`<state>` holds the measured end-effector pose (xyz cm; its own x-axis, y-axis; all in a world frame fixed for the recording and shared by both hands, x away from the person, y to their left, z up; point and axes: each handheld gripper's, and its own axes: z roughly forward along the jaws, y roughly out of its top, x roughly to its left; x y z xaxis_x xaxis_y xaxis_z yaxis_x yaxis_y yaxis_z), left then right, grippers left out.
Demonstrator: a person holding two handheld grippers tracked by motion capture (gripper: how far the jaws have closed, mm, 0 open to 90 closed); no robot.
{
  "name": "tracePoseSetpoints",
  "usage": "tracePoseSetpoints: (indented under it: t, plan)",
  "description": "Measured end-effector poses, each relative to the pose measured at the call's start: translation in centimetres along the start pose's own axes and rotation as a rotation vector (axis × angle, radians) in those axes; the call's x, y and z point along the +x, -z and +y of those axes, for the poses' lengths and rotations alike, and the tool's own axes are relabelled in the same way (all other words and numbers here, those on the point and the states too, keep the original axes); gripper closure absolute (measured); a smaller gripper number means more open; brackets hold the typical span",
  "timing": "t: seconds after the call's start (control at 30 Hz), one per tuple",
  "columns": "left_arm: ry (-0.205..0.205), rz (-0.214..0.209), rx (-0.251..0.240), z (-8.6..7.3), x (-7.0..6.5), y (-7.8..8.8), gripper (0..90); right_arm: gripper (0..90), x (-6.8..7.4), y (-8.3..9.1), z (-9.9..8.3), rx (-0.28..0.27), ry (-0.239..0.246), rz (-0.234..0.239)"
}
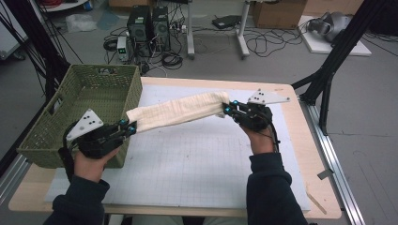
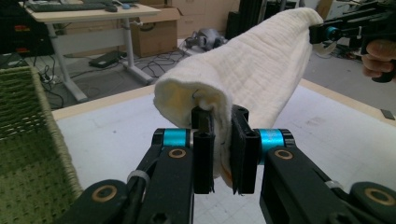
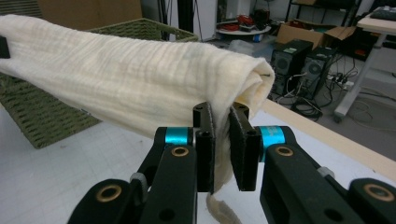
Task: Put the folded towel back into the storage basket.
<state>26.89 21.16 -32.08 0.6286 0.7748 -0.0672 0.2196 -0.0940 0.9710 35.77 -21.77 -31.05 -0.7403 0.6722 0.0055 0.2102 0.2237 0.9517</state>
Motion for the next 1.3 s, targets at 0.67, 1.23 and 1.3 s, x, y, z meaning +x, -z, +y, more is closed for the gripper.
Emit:
tracePoseSetpoints:
  t: [0.67, 1.23, 1.3]
  plan:
    - [0.023, 0.099, -0.042, -0.5, 2.3, 4.7, 81.1, 82.1, 1.8, -8.5, 5.8, 0.019, 0.062, 0.057]
    - [0.037, 0.161, -0.062, -1.4, 3.5, 7.8, 81.1, 82.0, 4.2, -14.1, 8.8, 0.028, 0.105, 0.098]
    - [0.04, 0.168, -0.067, -1.5, 3.6, 8.1, 81.1, 82.1, 4.5, -14.8, 9.1, 0.024, 0.11, 0.1]
